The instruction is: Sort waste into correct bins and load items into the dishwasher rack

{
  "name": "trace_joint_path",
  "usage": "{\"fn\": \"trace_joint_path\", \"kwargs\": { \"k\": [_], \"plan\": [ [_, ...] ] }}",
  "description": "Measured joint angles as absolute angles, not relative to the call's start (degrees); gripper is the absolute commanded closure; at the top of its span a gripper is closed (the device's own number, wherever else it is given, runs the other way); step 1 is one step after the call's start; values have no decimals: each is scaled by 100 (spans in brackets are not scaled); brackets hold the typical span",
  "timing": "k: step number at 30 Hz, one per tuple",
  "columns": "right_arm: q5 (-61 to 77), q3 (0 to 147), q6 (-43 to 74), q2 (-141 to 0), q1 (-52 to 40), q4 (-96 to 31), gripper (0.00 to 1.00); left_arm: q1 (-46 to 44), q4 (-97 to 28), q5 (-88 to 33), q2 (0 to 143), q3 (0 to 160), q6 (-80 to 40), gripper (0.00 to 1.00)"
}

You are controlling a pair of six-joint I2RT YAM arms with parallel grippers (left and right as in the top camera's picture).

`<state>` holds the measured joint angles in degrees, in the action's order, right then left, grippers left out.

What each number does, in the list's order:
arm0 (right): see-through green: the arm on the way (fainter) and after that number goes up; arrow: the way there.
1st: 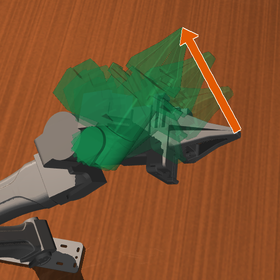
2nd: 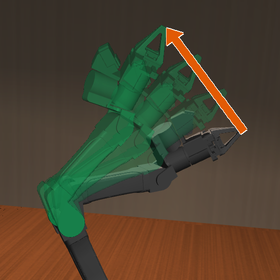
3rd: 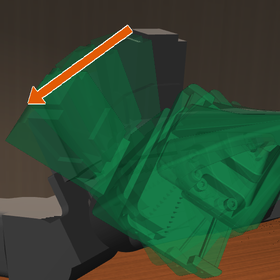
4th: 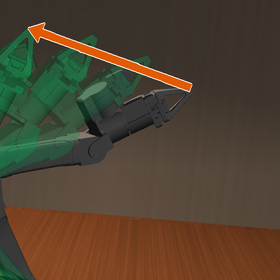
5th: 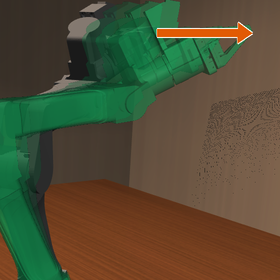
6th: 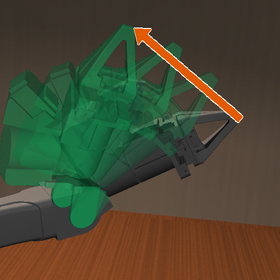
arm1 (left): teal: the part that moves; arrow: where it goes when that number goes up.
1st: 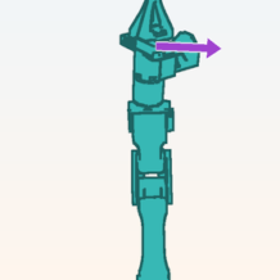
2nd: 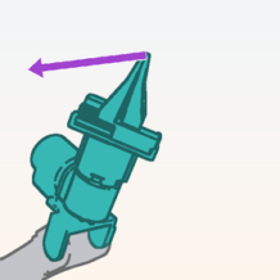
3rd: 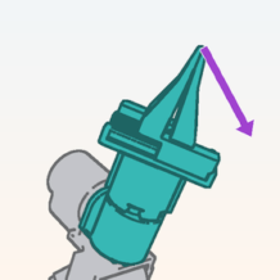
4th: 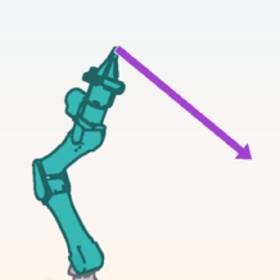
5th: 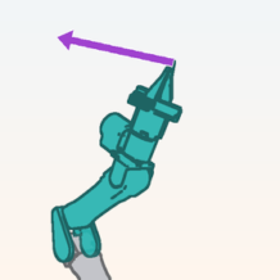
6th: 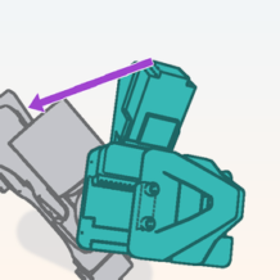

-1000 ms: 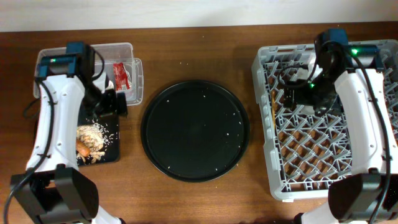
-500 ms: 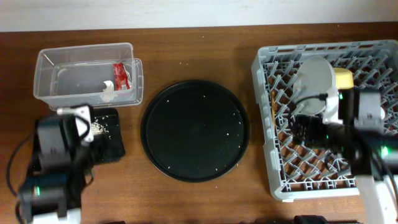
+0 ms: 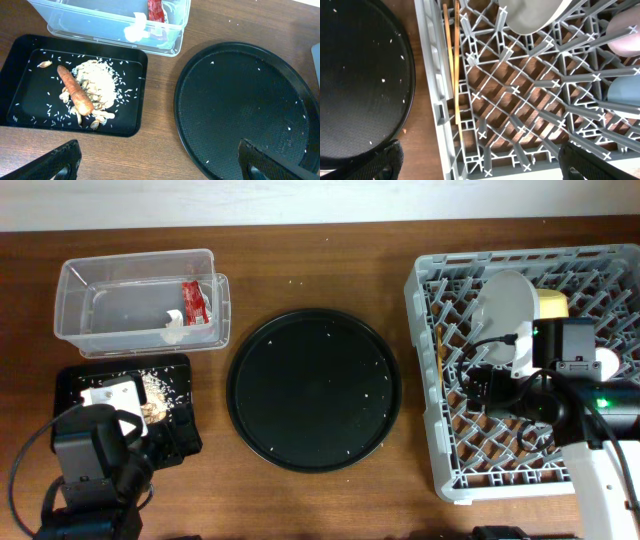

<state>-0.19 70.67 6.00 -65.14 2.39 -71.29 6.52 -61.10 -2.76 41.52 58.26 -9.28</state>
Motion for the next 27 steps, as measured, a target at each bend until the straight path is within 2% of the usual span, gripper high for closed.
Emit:
{"fn": "trace_joint_path", "kwargs": {
  "k": [3,5,9,13,19,20,24,27],
  "plan": [
    [-117,6871,600,-6038,239,-6617,2,652,-6119,-276,4152,5826,-930,1],
    [-150,6202,600,-5214,239,-5492,1,650,-6121,-276,4152,5822,-930,1],
    [-113,3837,598,-2950,239,-3017,2,652,-6125,-276,4150,5798,-930,1],
    [10,2045,598,-1081,220,-1704,2,652,-6117,-276,4165,5793,-930,1],
    [25,429,598,-167,-32,593,2,652,-6130,-276,4167,5793,-930,1],
    [25,233,600,-89,-34,827,2,652,-6119,-276,4167,5793,-930,1],
    [-102,71,596,-60,-38,-248,2,652,-6123,-276,4167,5793,-930,1],
    [-106,62,580,-69,-43,-425,2,652,-6121,-276,4167,5791,-930,1]
  ]
}}
